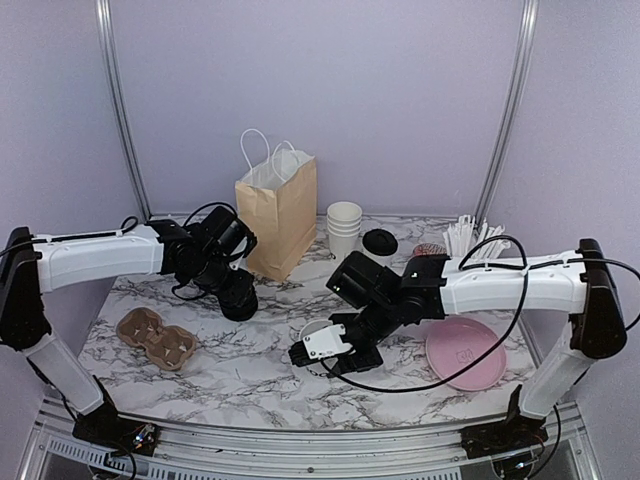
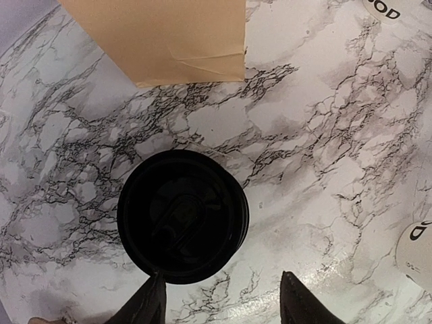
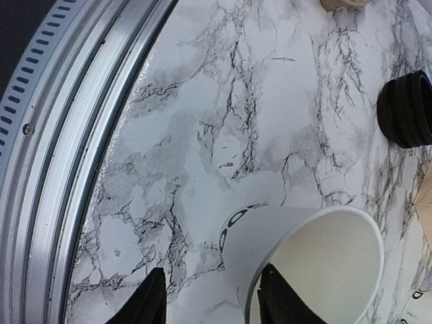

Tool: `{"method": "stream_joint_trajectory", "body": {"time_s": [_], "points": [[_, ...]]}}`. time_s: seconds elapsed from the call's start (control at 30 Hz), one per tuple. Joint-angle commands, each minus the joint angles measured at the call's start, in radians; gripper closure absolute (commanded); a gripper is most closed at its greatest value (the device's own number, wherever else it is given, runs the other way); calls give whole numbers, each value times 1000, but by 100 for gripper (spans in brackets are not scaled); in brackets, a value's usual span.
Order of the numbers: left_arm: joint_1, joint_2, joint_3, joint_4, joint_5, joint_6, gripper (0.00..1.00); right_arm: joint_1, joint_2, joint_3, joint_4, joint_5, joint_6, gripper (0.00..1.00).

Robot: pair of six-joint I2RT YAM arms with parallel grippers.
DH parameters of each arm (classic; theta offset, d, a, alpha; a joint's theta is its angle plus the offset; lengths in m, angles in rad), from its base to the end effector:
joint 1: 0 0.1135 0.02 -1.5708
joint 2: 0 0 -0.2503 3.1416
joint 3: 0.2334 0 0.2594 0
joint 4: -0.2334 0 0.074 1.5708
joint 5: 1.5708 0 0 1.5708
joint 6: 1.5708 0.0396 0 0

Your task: Pack the takeout coffee

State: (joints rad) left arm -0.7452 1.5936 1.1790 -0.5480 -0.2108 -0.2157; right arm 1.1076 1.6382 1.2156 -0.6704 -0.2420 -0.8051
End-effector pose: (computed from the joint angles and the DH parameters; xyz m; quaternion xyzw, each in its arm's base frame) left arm 0.2594 -0.2280 0.2245 0.2179 0.9240 -0.0486 0.3105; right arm 0.1449 0.3114 0.2146 -0.8045 0.5327 0.1513 0.2146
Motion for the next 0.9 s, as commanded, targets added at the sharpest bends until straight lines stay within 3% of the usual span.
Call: {"method": "stream_joint_trajectory", "body": {"time_s": [0.0,0.2,0.43,0.87], "points": [[24,42,64,-19,83,60,43,-13,-96,45,-38,-93,-17,51],[44,120,117,-35,152,70,50,-108,-185,55,-71,-151,-4,49],[44,212,179,-73,120,66,56,-200,-249,-7,-28,-149,16,50],[45,270,202,-101,59,51,68,-215,-259,-47,-7,-146,12,50]]}}
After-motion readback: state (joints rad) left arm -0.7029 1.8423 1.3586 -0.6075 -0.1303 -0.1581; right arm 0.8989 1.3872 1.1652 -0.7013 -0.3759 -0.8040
